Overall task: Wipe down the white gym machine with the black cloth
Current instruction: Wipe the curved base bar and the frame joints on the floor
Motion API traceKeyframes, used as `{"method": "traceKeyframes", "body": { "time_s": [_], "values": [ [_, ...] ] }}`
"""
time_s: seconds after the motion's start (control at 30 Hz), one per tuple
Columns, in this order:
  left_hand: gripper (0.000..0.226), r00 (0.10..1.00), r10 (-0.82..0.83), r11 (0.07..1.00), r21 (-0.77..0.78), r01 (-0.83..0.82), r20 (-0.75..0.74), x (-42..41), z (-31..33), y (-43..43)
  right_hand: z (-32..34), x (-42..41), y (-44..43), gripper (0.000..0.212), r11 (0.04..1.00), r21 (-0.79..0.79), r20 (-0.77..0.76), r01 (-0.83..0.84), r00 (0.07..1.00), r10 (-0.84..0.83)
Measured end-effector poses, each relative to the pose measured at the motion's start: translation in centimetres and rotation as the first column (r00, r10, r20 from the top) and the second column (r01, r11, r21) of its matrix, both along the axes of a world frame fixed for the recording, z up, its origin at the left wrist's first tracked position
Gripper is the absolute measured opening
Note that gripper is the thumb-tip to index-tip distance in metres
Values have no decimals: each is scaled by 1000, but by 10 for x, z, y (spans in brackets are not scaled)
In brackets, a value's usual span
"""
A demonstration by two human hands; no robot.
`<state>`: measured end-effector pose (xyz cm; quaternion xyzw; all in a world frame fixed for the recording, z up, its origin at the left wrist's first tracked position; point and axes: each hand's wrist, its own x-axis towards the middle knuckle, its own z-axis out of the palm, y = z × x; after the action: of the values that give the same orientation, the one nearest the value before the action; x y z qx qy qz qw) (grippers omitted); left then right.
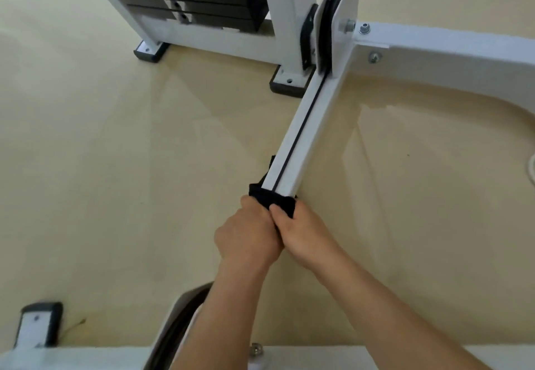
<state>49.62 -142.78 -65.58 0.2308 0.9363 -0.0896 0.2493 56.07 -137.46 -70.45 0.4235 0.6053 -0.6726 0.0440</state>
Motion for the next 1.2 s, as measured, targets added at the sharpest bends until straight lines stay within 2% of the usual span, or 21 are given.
{"method": "traceKeyframes", "body": {
  "time_s": [0.03, 0.1, 0.13, 0.2, 0.27, 0.33, 0.4, 0.5, 0.57, 0.63, 0.7, 0.77, 0.8, 0.87, 0.93, 1.03, 1.13, 1.2],
  "values": [
    [33, 1000, -12, 998, -66, 11, -4, 5, 1, -12, 0, 7, -14, 44, 998, -56, 9, -21, 1000, 22],
    [61, 999, -23, 979, -200, 27, 26, 15, 5, -31, -3, 18, -32, 46, 964, -263, 35, -26, 999, 36],
    [75, 998, -24, 970, -239, 36, 53, 18, 8, -36, -2, 24, -36, 46, 924, -381, 39, -23, 998, 40],
    [85, 994, -23, 972, -232, 48, 108, 19, 17, -38, 2, 31, -40, 41, 821, -571, -12, -3, 1000, -5],
    [73, 985, 10, 993, -117, 10, 172, 14, 24, -30, 3, 27, -36, 33, 751, -658, -65, 55, 989, -130],
    [39, 976, 58, 998, 18, -63, 210, 11, 25, -19, 3, 12, -27, 30, 716, -681, -76, 153, 958, -277],
    [24, 970, 64, 992, 92, -87, 233, 4, 26, 0, 2, -3, -14, 46, 671, -672, -27, 314, 895, -445],
    [32, 943, 68, 994, 53, -90, 326, -25, 21, 29, 2, -12, 3, 92, 589, -668, -36, 455, 771, -636],
    [36, 897, 57, 998, -31, -48, 439, -44, 22, 39, 3, -11, 5, 107, 590, -655, -51, 472, 751, -658],
    [49, 867, -7, 994, -88, 59, 498, -54, 22, 35, 1, -10, -2, 118, 621, -619, -41, 481, 770, -637],
    [55, 847, -33, 974, -172, 146, 531, -59, 19, 20, 5, -4, -19, 122, 727, -538, -18, 426, 857, -515],
    [58, 818, 17, 907, -352, 229, 575, -61, 16, 0, 10, 6, -41, 116, 836, -459, 20, 302, 944, -331],
    [64, 807, 51, 862, -435, 262, 588, -62, 13, -10, 12, 12, -53, 113, 861, -438, 47, 256, 964, -263],
    [75, 812, 96, 799, -531, 282, 576, -61, 12, -24, 16, 21, -70, 107, 872, -426, 74, 240, 970, -231],
    [73, 805, 130, 801, -540, 258, 578, -60, 13, -29, 17, 23, -76, 104, 873, -411, 83, 261, 965, -250],
    [43, 774, 115, 900, -395, 185, 622, -56, 18, -23, 19, 16, -71, 107, 902, -280, 39, 329, 943, -331],
    [25, 818, 1, 997, -66, 45, 575, -60, 18, -2, 23, 1, -42, 105, 872, -109, -16, 477, 876, -482],
    [19, 839, -21, 988, 140, -66, 543, -62, 14, 19, 27, -11, -10, 99, 825, -55, -56, 562, 824, -564]
  ]
}}
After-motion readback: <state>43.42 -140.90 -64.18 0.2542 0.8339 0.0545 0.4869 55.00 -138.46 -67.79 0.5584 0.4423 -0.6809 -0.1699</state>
